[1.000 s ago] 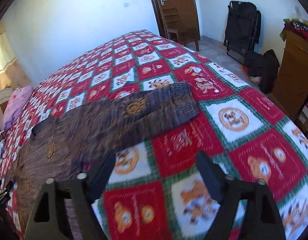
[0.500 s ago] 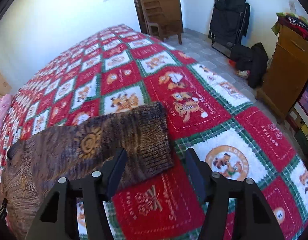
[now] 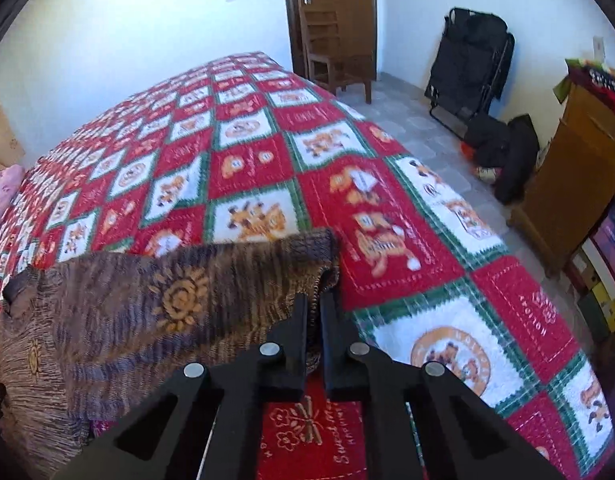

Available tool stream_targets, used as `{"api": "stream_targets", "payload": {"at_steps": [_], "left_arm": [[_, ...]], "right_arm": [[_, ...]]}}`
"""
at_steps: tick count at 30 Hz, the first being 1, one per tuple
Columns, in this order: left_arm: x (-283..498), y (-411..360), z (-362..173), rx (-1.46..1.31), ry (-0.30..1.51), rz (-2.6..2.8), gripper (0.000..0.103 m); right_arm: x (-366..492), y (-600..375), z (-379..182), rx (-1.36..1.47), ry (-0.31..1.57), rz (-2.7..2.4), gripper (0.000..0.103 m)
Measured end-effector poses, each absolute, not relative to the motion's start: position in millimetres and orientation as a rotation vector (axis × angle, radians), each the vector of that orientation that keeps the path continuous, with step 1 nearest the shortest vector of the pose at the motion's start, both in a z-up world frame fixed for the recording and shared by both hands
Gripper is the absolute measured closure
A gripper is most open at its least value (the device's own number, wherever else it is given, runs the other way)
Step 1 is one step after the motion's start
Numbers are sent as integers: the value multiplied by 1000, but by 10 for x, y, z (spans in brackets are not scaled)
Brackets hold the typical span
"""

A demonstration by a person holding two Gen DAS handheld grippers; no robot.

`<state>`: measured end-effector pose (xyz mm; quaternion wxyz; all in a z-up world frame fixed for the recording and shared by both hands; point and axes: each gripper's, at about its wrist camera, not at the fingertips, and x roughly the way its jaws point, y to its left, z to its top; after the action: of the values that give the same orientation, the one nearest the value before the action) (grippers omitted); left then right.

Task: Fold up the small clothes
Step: 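Fold the held sleeve across the sweater body and open the right gripper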

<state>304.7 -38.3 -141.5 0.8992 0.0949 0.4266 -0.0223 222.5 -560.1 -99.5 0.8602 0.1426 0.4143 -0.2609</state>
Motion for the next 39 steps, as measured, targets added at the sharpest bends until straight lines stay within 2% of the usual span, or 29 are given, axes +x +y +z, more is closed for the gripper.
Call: {"api": "stream_targets", "payload": {"at_steps": [14, 24, 31, 37, 38, 39], "left_arm": [[3028, -367, -1440, 177, 876, -69, 0], [3032, -310, -1448, 125, 893, -135, 0], [3027, -286, -1398, 72, 909, -200, 0], [2907, -314, -1104, 49, 861, -263, 0], [2876, -350, -1024, 63, 844, -277, 0], [2846, -401, -952, 80, 828, -295, 0]], "right_arm": [[2392, -5307, -804, 251, 874, -498, 99], [2814, -4190, -513, 65, 839, -287, 99], [3111, -3097, -779, -82, 856, -102, 99], [3169, -2675, -1164, -19, 891, 59, 97], [3158, -2660, -1220, -3, 898, 86, 96], [3127, -2658, -1273, 1, 914, 122, 86]]}}
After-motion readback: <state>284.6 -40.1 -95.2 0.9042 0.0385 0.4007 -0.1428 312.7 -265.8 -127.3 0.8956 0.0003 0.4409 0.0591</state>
